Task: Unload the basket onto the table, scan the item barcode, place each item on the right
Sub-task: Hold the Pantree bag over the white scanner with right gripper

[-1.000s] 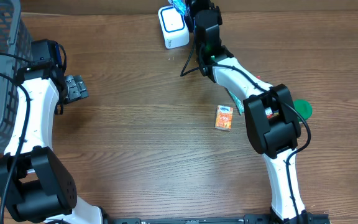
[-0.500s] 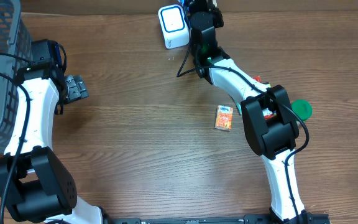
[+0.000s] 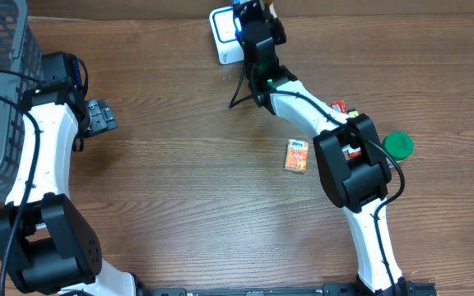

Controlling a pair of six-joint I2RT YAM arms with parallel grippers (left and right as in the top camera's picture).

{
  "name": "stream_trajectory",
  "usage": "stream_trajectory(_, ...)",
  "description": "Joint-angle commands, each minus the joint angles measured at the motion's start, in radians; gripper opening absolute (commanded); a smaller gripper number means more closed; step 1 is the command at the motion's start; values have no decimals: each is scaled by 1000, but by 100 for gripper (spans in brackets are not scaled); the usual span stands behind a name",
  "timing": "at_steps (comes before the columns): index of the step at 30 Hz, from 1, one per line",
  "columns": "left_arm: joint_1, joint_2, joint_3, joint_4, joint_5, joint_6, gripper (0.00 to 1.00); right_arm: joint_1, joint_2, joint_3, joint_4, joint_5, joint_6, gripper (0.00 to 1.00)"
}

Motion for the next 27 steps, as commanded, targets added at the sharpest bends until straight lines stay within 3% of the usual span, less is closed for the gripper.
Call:
stream_trajectory(1,-6,-15,15,2,-10,4,100,12,13,17,-21,-12,15,4)
stream_trajectory(12,-6,-15,15,2,-10,4,100,87,12,17,88,-26,3,4)
stream_trajectory(21,-7,-15,15,2,-10,4,100,103,12,17,-36,-26,4,4)
stream_trajectory(27,-6,-15,15,2,-10,4,100,103,12,17,2,-25,4,4)
